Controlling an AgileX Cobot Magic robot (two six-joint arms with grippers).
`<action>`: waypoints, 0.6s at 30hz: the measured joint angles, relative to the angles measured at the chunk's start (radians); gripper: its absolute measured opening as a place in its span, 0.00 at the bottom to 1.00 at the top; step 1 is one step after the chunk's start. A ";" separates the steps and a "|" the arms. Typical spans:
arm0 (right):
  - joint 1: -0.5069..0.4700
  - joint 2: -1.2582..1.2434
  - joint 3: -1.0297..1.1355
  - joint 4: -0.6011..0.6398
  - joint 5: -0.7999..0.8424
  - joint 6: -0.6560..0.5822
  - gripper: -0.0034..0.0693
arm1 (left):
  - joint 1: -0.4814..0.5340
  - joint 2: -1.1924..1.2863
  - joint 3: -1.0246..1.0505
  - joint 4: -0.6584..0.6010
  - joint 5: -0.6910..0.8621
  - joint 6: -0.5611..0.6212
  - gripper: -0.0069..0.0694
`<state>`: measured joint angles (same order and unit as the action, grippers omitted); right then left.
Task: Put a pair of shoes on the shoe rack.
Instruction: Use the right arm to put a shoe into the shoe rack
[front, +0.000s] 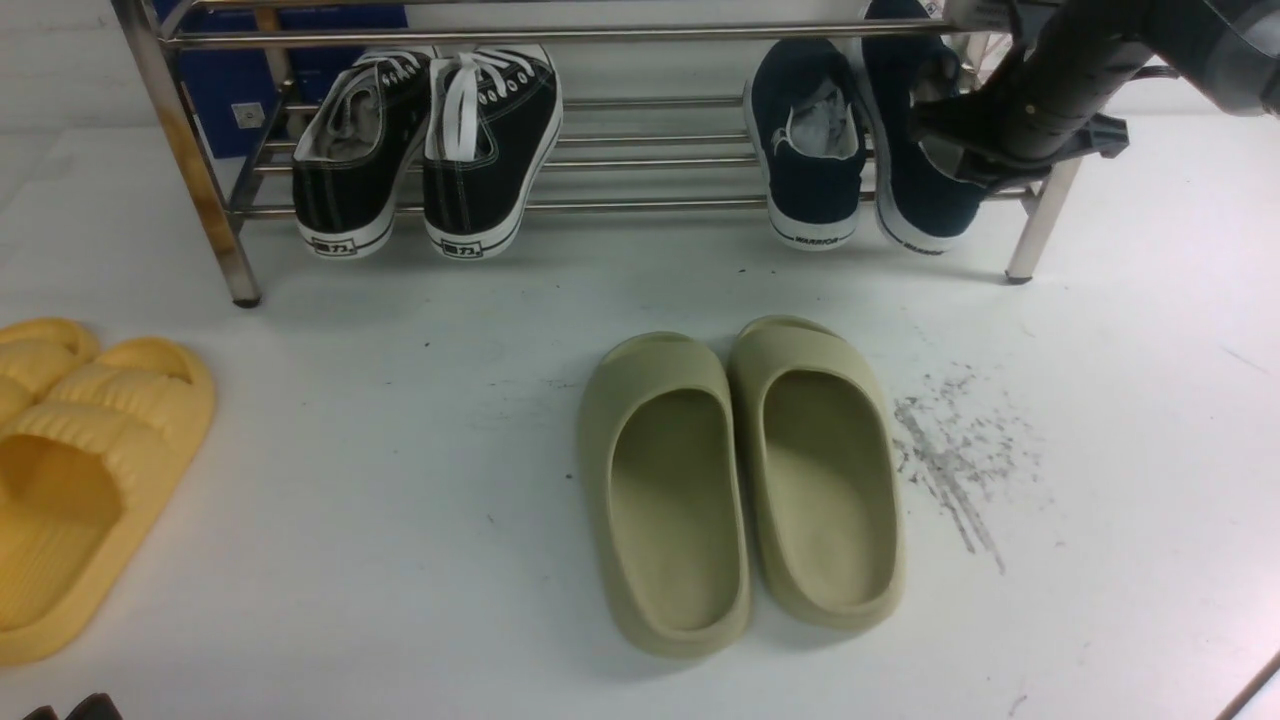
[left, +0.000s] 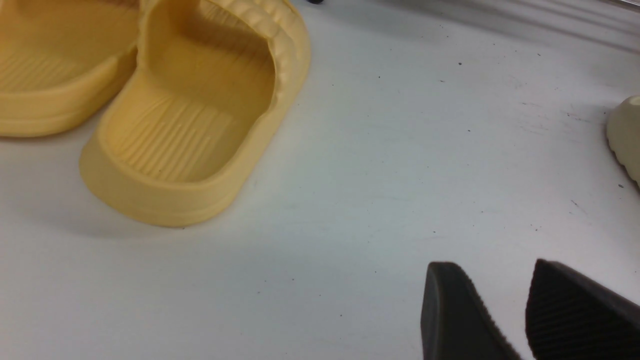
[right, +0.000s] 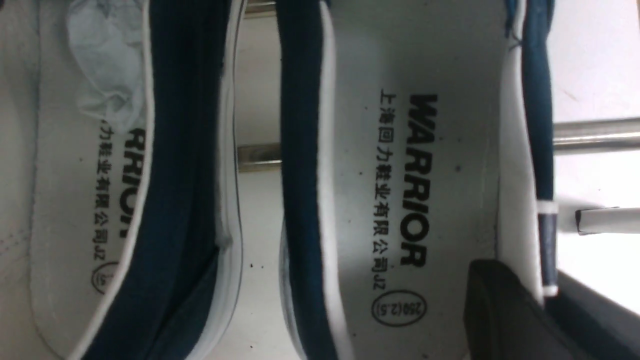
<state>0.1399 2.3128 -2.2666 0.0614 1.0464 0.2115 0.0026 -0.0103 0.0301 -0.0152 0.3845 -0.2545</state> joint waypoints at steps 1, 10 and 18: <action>0.000 -0.002 0.000 -0.007 0.002 0.005 0.12 | 0.000 0.000 0.000 0.000 0.000 0.000 0.40; 0.001 -0.019 0.001 -0.040 0.032 0.015 0.12 | 0.000 0.000 0.000 0.000 0.000 0.000 0.40; 0.001 -0.028 0.001 -0.012 0.013 0.015 0.12 | 0.000 0.000 0.000 0.000 0.000 0.000 0.40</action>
<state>0.1409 2.2845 -2.2655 0.0490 1.0591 0.2267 0.0026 -0.0103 0.0301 -0.0152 0.3845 -0.2545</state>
